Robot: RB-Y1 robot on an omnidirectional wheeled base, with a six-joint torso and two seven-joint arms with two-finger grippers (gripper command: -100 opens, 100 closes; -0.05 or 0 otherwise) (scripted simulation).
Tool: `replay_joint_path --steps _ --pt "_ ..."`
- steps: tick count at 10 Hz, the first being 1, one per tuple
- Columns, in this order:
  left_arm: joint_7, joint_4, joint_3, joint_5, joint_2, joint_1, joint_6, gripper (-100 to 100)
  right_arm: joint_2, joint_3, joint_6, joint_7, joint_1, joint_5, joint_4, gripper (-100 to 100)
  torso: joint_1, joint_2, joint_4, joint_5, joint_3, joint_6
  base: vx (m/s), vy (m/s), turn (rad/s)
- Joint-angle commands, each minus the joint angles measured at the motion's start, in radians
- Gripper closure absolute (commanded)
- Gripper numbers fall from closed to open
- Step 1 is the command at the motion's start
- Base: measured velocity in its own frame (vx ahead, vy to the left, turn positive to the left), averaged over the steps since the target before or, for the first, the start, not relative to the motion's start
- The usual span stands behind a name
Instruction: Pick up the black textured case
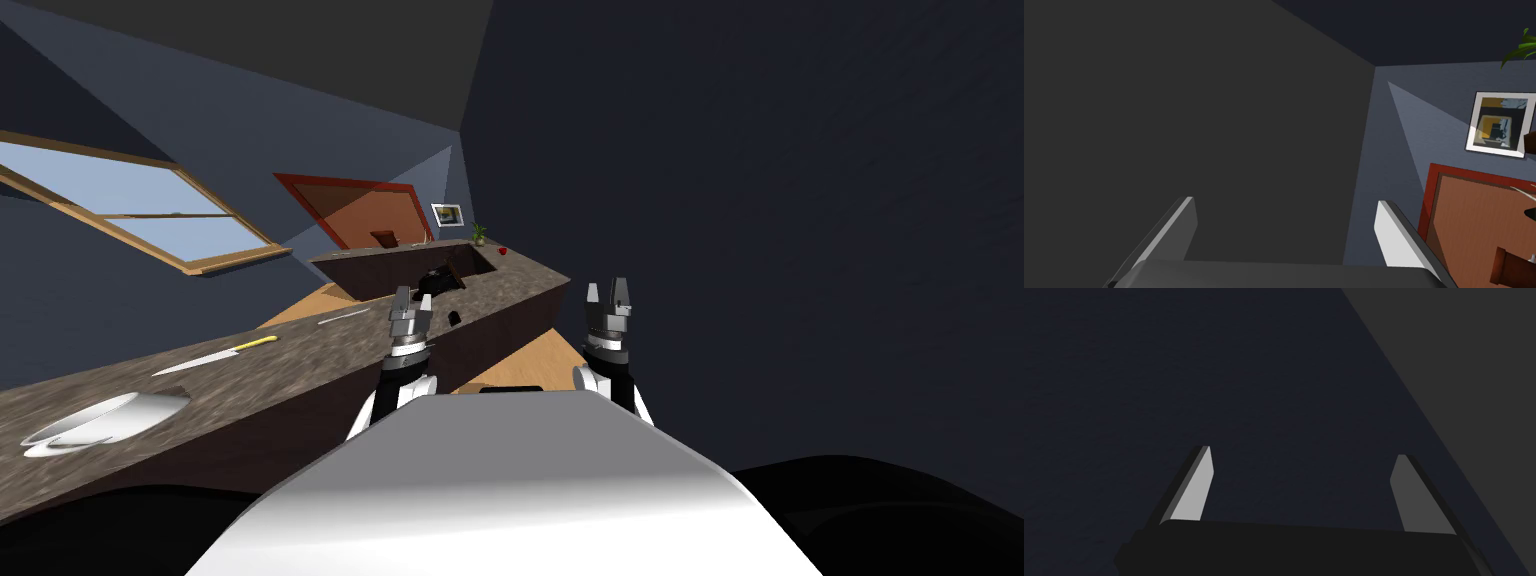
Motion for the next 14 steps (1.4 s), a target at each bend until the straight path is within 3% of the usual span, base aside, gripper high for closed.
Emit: replay_joint_path --steps 1,5,6,9,10,12,13,14 --pt "-0.006 0.004 0.010 0.013 0.028 0.005 0.017 -100 0.000 0.000 0.000 0.000 0.000 0.000 0.000 0 0.000 0.000 0.000 0.000 0.000 0.000 -0.002 -0.005 -0.034" --pt "-0.041 0.027 0.073 0.083 0.124 0.035 0.107 -100 0.000 0.000 0.000 0.000 0.000 0.000 0.000 0 0.000 0.001 0.000 0.000 0.001 0.000 -0.015 -0.010 -0.077" --pt "-0.041 0.027 0.073 0.083 0.124 0.035 0.111 -100 0.000 0.000 0.000 0.000 0.000 0.000 0.000 0 0.000 0.002 0.000 0.000 0.001 0.000 -0.017 -0.011 -0.029" --pt "-0.080 0.052 0.146 0.165 0.204 0.070 0.203 -100 0.000 0.000 0.000 0.000 0.000 0.000 0.000 0 -0.001 0.002 0.000 0.000 0.001 0.000 -0.022 -0.018 -0.104" --pt "-0.080 0.052 0.146 0.165 0.204 0.070 0.219 -100 0.000 0.000 0.000 0.000 0.000 0.000 0.000 0 -0.001 0.002 0.000 0.000 0.001 0.000 -0.024 -0.014 -0.044" --pt "-0.111 0.072 0.204 0.230 0.259 0.099 0.284 -100 0.000 0.000 0.000 0.000 0.000 0.000 0.000 0 -0.001 0.002 0.000 0.000 0.001 0.000 -0.027 -0.024 -0.121" --pt "-0.111 0.072 0.204 0.230 0.259 0.099 0.303 -100 0.000 0.000 0.000 0.000 0.000 0.000 0.000 0 -0.001 0.002 0.000 0.000 0.001 0.000 -0.025 -0.018 -0.045" --pt "-0.128 0.082 0.234 0.264 0.287 0.114 0.346 -100 0.000 0.000 0.000 0.000 0.000 0.000 0.000 0 -0.001 0.002 0.000 0.000 0.001 0.000 -0.025 -0.016 -0.090"
